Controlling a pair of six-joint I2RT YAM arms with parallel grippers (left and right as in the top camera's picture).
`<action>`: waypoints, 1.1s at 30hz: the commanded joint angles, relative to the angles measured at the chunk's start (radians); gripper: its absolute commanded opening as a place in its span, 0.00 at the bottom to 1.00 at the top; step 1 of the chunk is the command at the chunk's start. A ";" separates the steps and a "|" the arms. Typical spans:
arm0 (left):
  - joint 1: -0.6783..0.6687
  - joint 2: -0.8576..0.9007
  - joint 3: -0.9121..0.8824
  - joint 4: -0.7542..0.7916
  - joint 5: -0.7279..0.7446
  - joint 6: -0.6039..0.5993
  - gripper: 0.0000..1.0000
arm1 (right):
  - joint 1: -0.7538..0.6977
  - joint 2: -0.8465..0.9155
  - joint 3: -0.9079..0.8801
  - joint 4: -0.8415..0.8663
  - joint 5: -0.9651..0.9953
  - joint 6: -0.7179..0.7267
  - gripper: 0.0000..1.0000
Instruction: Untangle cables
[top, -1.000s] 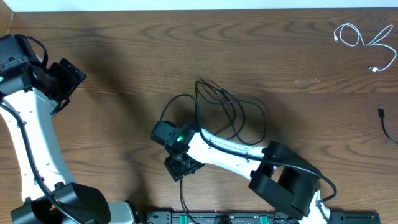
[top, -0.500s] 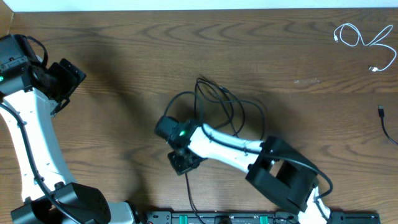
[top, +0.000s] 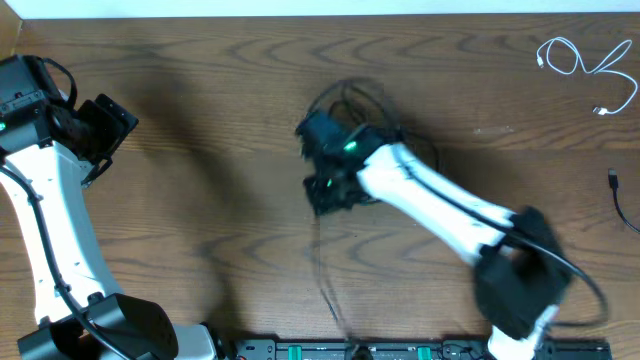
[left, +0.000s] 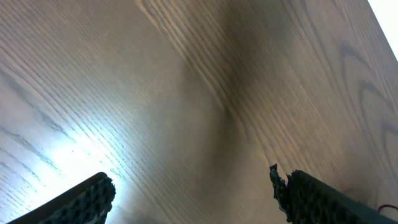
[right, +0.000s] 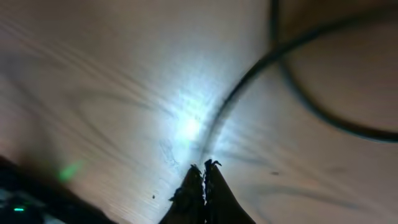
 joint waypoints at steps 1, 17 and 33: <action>0.002 0.007 -0.002 0.001 -0.002 -0.003 0.89 | -0.061 -0.124 0.040 -0.003 0.119 -0.063 0.01; 0.002 0.007 -0.002 0.001 -0.002 -0.003 0.89 | -0.220 -0.111 0.040 0.173 0.434 -0.134 0.53; 0.002 0.046 -0.002 0.002 -0.003 -0.003 0.89 | -0.371 0.153 0.040 0.481 0.158 -0.634 0.90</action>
